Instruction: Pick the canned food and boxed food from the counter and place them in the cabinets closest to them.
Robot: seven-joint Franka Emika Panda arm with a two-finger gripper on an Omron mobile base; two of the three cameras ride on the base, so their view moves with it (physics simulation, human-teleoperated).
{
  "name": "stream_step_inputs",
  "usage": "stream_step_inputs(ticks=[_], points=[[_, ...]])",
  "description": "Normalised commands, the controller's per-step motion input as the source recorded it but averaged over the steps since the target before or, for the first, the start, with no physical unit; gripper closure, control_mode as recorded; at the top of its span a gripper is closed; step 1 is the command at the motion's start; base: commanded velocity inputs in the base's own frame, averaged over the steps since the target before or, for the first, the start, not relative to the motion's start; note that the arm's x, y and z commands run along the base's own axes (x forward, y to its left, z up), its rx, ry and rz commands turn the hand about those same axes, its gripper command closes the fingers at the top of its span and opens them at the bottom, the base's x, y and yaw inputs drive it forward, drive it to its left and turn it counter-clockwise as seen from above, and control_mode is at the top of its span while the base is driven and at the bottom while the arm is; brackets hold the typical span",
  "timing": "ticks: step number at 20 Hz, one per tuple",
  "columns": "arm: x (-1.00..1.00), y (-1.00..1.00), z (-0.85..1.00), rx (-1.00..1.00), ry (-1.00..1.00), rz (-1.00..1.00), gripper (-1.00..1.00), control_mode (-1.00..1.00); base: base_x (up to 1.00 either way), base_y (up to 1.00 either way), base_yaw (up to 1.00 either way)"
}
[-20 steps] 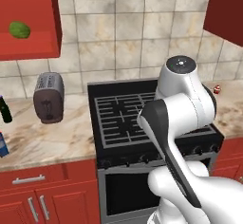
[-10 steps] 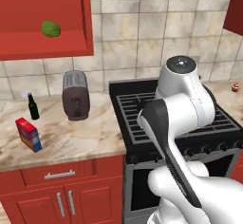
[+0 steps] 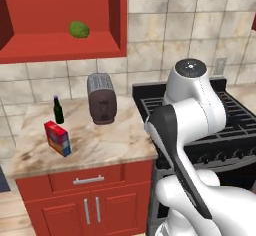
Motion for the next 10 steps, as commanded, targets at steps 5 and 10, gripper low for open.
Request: stream_step_inputs(ticks=[5,10], points=[[0.0,0.0,0.0,0.0,0.0,0.0,-1.0,1.0,-0.03,0.49,0.0],[0.0,0.0,0.0,0.0,0.0,0.0,-1.0,1.0,-0.03,0.39,0.0]])
